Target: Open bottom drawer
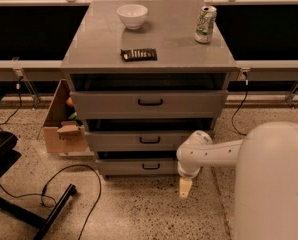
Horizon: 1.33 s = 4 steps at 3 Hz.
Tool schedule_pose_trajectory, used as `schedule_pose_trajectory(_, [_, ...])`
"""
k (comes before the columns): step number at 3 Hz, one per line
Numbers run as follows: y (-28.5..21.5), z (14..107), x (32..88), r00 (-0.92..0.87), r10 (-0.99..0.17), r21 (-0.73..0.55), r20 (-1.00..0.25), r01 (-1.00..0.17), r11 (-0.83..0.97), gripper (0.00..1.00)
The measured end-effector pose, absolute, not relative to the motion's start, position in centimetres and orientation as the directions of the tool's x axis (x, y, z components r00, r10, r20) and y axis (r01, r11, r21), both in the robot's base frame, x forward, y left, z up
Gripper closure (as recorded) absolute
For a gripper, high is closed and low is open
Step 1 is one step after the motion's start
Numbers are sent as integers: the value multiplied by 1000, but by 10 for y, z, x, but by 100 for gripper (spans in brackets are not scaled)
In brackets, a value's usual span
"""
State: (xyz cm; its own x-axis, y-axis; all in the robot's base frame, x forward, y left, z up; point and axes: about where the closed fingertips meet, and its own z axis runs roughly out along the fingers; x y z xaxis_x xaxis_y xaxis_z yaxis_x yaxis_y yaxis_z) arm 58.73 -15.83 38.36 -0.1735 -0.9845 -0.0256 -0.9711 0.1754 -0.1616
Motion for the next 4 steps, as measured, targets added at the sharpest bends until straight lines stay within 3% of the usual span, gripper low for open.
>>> schedule_pose_trajectory(4, [-143, 263, 634, -130, -988, -245, -87, -958, 148, 0])
